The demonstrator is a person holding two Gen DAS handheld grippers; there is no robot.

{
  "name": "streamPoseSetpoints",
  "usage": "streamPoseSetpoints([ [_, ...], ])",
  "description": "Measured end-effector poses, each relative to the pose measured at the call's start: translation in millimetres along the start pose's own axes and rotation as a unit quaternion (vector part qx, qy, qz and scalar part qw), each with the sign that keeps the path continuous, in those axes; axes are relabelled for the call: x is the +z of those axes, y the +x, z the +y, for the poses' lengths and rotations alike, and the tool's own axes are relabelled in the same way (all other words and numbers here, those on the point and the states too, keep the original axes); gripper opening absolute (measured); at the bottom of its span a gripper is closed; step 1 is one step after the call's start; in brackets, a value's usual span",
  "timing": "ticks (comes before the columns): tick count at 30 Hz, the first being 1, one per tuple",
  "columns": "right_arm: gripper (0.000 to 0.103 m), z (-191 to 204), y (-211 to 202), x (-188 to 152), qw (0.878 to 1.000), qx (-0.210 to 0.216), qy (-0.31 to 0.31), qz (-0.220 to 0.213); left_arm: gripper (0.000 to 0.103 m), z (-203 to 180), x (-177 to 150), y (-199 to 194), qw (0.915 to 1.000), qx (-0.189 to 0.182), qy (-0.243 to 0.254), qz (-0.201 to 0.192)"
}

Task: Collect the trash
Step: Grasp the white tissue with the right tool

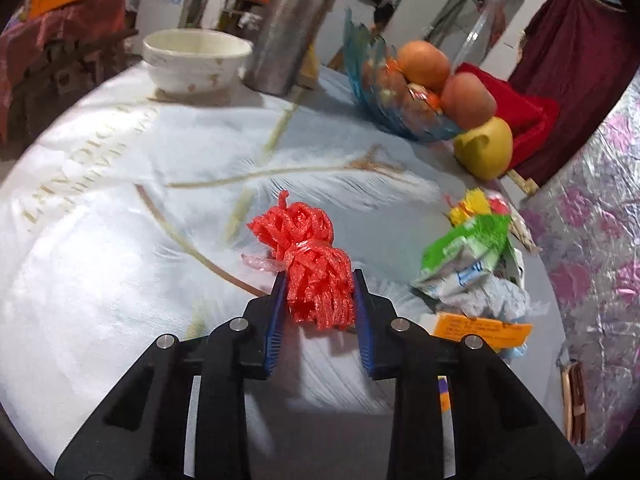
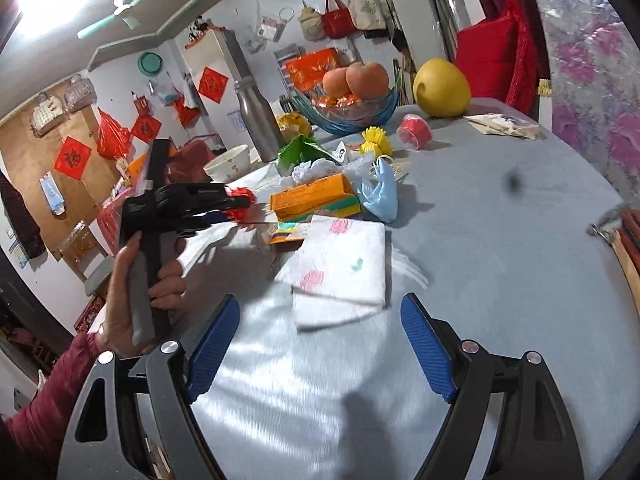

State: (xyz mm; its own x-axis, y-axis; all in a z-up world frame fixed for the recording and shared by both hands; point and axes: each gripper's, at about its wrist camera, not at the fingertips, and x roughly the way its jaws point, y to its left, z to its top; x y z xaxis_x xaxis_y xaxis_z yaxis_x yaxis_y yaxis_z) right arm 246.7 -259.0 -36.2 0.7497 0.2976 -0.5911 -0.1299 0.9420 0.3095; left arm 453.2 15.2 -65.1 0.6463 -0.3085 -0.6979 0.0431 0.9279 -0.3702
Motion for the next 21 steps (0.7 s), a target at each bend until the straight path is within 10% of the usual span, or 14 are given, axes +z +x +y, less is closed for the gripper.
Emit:
streamPoseSetpoints([
  [14,0.081,17.7,97.2,29.2,0.981,-0.125,-0.089,0.118,0.032,-6.0,1.5,-9.1,0.9966,0.067,0.034,-0.034],
  [17,0.063,26.1,96.1,27.9,0.980,-0.121,-0.111,0.112,0.032,-2.1,2.4,-8.7,0.9974,0.061,0.024,-0.030],
  [19,0.023,31.9,91.5,24.9,0.981,-0.111,-0.126,0.101,0.032,0.7,2.5,-9.5,0.9978,0.057,0.018,-0.030],
  [21,0.005,34.4,88.9,22.8,0.980,-0.114,-0.129,0.096,0.032,2.1,2.3,-10.7,0.9979,0.054,0.016,-0.031],
])
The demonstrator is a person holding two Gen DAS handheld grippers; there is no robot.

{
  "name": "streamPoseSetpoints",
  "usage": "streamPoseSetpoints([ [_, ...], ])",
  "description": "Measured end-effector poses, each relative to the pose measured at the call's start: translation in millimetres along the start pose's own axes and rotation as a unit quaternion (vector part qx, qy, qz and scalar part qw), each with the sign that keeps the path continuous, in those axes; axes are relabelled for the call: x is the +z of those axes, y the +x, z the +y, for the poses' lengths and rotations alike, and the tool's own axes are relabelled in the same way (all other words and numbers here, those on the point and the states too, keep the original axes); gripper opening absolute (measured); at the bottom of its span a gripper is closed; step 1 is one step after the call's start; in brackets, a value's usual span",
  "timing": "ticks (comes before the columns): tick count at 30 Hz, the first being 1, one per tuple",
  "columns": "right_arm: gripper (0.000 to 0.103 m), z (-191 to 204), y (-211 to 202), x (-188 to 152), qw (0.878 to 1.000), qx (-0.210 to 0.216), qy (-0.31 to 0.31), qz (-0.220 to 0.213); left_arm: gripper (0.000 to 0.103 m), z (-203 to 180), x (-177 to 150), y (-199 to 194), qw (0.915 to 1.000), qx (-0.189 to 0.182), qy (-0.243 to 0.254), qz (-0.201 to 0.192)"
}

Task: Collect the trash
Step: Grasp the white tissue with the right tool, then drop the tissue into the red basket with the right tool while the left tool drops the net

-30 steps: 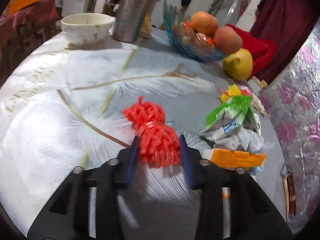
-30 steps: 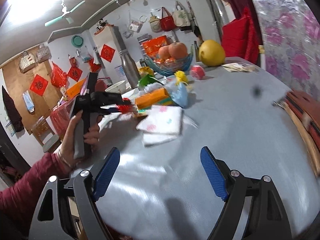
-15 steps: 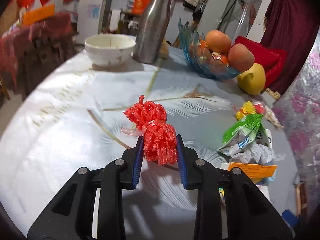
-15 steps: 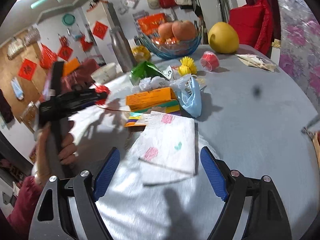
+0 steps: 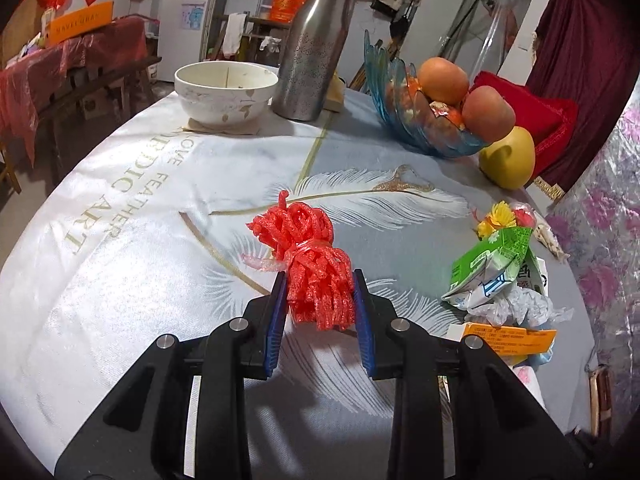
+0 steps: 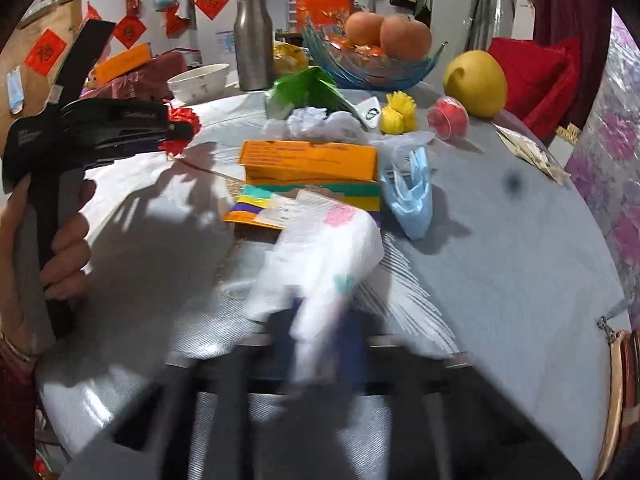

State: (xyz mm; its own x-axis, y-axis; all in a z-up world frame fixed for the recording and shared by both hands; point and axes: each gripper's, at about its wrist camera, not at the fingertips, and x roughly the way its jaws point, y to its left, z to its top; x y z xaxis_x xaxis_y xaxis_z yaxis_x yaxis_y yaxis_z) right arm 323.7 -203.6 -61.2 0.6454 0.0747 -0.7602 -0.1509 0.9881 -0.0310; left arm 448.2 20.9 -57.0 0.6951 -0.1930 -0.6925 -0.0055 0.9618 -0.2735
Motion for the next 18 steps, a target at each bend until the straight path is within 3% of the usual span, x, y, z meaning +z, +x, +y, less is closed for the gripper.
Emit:
streamPoseSetpoints([
  [7,0.005,-9.0,-41.8,-19.9,0.995,0.060,0.054,-0.063,0.032,-6.6,-8.2,-25.4,0.9986,0.008,0.027,-0.045],
  [10,0.005,-9.2,-81.4,-37.2,0.988,0.085,0.071,-0.103,0.032,-6.6,-17.2,-47.0,0.9972,-0.019,0.034,-0.064],
  [18,0.005,-12.4,-175.9,-61.1,0.974,0.101,0.066,-0.190,0.032,0.3,-56.1,-144.4,0.9927,-0.042,0.052,-0.100],
])
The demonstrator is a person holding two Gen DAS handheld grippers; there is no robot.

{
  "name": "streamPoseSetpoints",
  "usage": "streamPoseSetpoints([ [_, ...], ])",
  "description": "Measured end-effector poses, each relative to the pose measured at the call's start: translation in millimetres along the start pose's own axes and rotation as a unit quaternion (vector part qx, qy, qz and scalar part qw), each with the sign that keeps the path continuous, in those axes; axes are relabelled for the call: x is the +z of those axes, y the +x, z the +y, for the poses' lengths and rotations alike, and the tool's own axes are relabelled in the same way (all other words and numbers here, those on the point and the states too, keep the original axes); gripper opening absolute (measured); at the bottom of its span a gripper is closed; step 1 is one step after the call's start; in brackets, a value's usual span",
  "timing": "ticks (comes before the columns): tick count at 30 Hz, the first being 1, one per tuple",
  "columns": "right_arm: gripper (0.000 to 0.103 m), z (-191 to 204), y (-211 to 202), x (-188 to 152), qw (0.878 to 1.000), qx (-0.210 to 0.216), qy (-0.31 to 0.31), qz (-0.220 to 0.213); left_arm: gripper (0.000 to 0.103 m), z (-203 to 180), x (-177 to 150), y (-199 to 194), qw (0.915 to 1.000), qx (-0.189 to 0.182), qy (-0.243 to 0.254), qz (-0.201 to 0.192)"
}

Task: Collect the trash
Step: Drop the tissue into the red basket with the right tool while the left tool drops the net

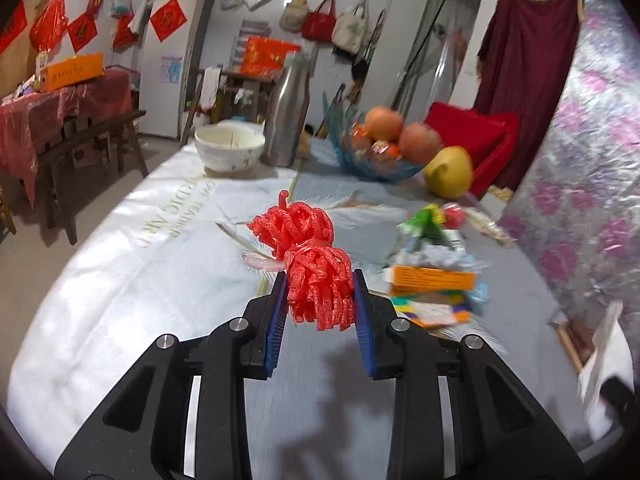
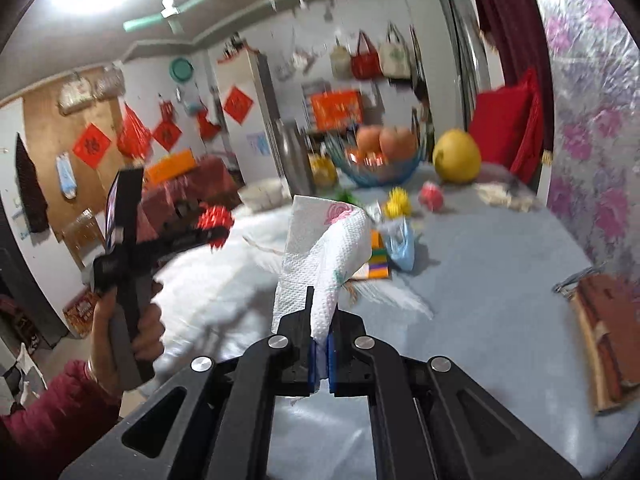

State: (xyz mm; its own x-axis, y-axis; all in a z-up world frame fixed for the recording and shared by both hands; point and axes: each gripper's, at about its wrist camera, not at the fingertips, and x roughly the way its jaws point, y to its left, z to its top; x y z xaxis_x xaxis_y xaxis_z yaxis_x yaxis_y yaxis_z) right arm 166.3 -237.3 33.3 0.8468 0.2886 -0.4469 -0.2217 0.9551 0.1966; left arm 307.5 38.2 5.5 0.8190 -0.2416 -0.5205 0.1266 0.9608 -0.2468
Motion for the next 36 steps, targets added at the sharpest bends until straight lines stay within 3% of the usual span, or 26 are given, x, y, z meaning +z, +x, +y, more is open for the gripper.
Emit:
streamPoseSetpoints([
  [9,0.005,16.4,-109.5,-1.9,0.996,0.033,-0.009,-0.085,0.032,-38.9,-9.2,-140.7,0.9949,-0.026,0.039,-0.089],
  [19,0.005,40.3,-183.3,-33.2,0.992,0.062,-0.028,-0.103,0.035,-64.8,-69.3,-271.8,0.9863,-0.050,0.054,-0.148],
  [23,0.005,50.0,-187.0,-54.3,0.993,0.076,-0.033,-0.082,0.035,-62.6,-108.7,-286.2,0.9885,-0.061,0.050,-0.129],
  [28,0.005,60.7,-162.6,-79.4,0.995,0.084,-0.039,-0.028,0.035,-44.9,-150.9,-272.9,0.9946,-0.065,0.028,-0.076],
  [32,0.005,70.1,-129.6,-102.3,0.995,0.086,-0.035,0.029,0.035,-22.4,-163.8,-249.4,0.9966,-0.071,-0.007,-0.041],
  [36,0.005,76.5,-92.4,-129.3,0.993,0.072,-0.036,0.092,0.035,-6.9,-167.9,-235.1,0.9987,-0.035,-0.014,-0.035],
])
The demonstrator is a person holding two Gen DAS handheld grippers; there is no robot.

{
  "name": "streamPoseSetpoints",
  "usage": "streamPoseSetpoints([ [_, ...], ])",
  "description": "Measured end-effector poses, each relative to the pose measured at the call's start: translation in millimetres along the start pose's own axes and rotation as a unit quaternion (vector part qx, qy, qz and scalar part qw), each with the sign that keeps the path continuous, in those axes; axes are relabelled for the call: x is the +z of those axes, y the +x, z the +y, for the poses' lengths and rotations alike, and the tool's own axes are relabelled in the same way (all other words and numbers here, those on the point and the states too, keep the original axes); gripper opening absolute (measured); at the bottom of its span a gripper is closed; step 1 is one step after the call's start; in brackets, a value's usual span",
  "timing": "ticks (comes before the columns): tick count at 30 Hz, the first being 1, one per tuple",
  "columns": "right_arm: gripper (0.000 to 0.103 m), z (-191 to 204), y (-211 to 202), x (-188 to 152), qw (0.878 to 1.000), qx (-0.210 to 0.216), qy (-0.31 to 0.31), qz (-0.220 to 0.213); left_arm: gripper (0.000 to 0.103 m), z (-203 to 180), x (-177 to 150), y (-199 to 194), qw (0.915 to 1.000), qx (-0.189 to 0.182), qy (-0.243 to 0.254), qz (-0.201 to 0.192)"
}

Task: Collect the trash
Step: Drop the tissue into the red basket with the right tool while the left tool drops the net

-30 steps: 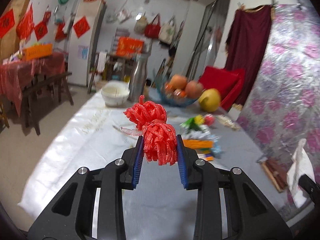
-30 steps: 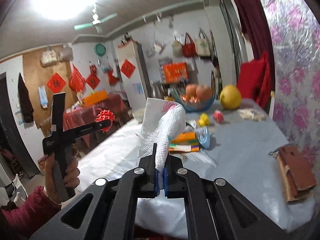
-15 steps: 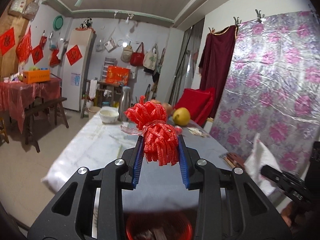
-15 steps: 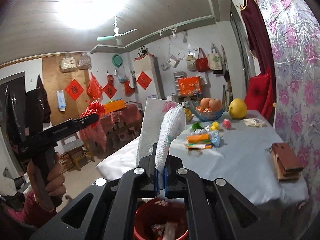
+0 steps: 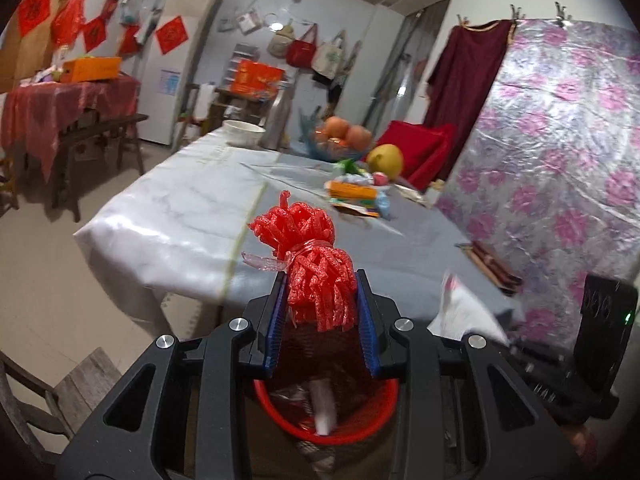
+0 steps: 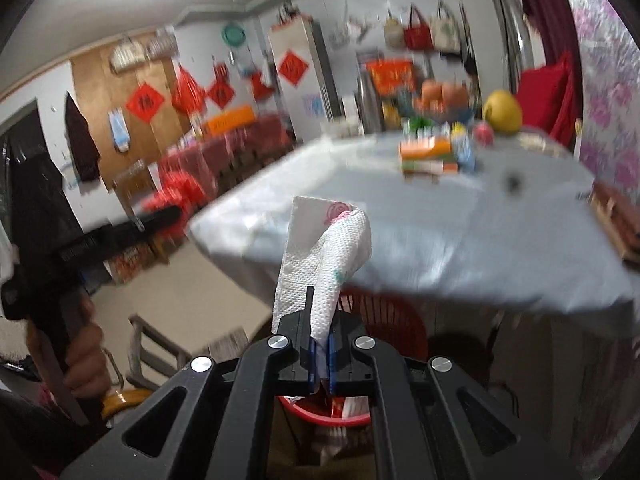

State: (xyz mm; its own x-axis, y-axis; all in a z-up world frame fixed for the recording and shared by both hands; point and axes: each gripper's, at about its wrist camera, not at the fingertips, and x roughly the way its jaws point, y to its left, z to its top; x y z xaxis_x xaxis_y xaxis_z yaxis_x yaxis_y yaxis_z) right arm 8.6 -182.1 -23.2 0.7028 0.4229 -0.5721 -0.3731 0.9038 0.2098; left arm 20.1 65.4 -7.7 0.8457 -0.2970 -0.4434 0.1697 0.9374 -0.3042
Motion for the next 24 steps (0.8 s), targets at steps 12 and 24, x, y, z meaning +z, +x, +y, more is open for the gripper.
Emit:
streamPoseSetpoints([
  [12,0.005,-15.5,92.1,-37.2,0.993,-0.011,0.033,0.116,0.035,1.8,-3.8,1.0,0.9999,0.011,0.008,0.004],
  [24,0.005,-4.5,183.6,-59.3,0.962,-0.080,-0.049,0.255,0.035,3.8,-8.0,13.7,0.9996,0.004,0.005,0.028],
])
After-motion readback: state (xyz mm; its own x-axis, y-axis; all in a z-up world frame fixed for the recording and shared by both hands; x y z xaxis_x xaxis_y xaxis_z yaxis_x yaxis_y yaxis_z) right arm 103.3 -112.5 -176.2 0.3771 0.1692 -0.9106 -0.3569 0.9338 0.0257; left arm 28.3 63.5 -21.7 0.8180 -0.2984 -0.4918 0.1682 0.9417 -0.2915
